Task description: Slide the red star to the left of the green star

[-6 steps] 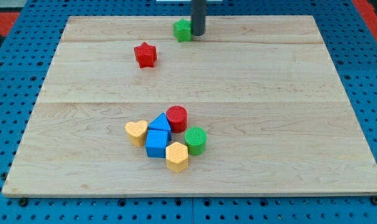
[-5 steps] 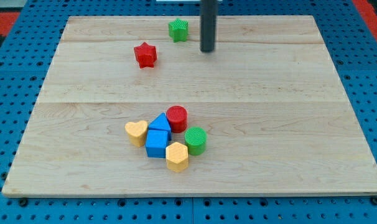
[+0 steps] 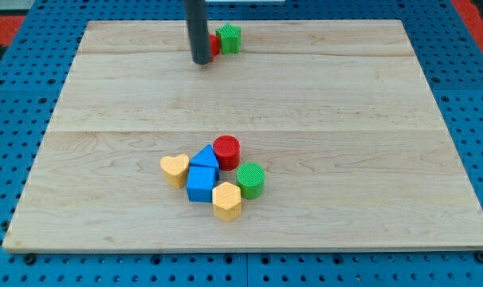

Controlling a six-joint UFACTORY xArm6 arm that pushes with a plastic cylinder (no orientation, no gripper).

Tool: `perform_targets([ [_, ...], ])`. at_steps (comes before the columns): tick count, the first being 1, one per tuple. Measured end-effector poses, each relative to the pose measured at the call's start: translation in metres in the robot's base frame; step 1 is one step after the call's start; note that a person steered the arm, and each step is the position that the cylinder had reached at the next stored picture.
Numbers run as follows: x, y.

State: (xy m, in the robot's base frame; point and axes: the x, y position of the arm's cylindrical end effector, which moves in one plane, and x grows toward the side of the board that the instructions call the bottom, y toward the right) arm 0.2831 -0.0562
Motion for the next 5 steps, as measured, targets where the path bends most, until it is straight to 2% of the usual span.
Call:
perform_targets([
  [1,0.063,0.064],
  [2,0.165,0.146],
  [3,0.209,0.145],
  [4,0.222,0.110],
  [5,0.217,0.071],
])
